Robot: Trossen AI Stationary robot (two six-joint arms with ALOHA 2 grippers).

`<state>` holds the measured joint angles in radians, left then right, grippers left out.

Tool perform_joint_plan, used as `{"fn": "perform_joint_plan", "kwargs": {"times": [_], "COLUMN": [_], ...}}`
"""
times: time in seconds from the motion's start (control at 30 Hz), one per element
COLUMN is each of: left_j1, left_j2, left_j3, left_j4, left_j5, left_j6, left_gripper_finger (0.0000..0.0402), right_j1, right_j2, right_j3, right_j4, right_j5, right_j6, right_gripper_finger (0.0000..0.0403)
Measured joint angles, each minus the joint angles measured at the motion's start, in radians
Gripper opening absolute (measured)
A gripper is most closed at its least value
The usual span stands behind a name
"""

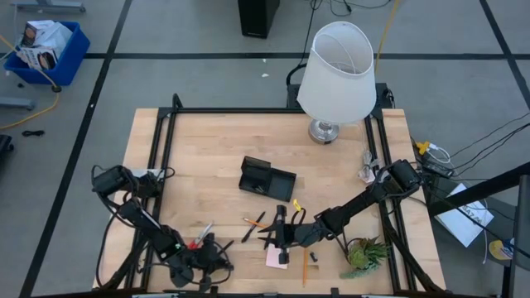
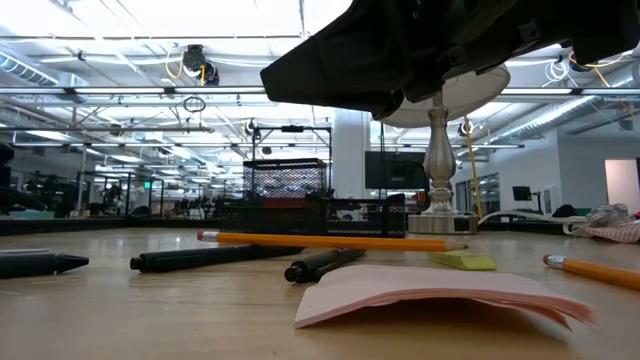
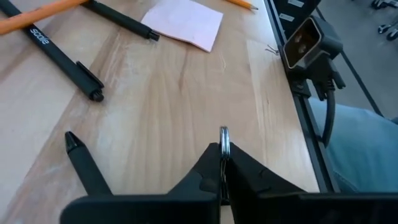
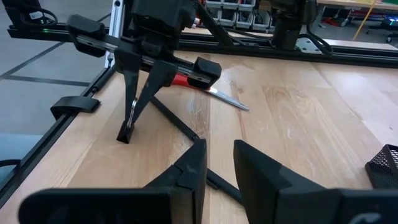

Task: Pick and place office supplies into organizer
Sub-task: Put the black binder clip into the black desk organizer

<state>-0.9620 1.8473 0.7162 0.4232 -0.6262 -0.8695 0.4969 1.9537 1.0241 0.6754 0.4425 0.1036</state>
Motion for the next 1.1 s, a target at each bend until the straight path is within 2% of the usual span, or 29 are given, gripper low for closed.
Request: {"fn": "perform_joint_plan", "kwargs": {"times": [0.13, 0.37, 0.5, 0.6, 0.73, 0.87, 1.0, 1.1], "left_j1": [0.013, 0.075, 0.124, 0.16, 0.22, 0.276, 0.336, 0.384], "left_j2": [0.0, -0.008, -0.036, -0.072, -0.142, -0.231, -0.319, -0.372], "left_j3": [0.0, -0.001, -0.001, -0.001, -0.001, -0.002, -0.001, -0.001], "left_j4": [0.0, -0.001, -0.004, -0.008, -0.029, -0.148, -0.248, -0.304], "left_j5": [0.0, -0.05, -0.054, -0.055, -0.056, -0.075, -0.108, -0.117], "left_j6": [0.029, 0.084, 0.11, 0.154, 0.256, 0.328, 0.361, 0.373], "left_gripper_finger": [0.0033, 0.0008, 0.0022, 0.0031, 0.0015, 0.0011, 0.0023, 0.0012], "right_j1": [0.0, 0.0, 0.0, 0.0, 0.0, 0.004, 0.008, 0.008], "right_j2": [0.0, 0.0, 0.0, 0.0, 0.0, 0.0, 0.0, 0.0], "right_j3": [0.0, 0.0, 0.0, 0.0, 0.0, 0.0, 0.0, 0.0], "right_j4": [0.0, 0.0, 0.001, 0.001, 0.01, 0.006, -0.002, 0.001], "right_j5": [0.0, 0.0, 0.001, 0.002, 0.044, 0.109, 0.114, 0.114], "right_j6": [0.0, 0.0, 0.0, -0.002, -0.019, -0.02, -0.034, -0.037], "right_gripper_finger": [0.0073, 0.0073, 0.0073, 0.0073, 0.0073, 0.0073, 0.0073, 0.0073]}}
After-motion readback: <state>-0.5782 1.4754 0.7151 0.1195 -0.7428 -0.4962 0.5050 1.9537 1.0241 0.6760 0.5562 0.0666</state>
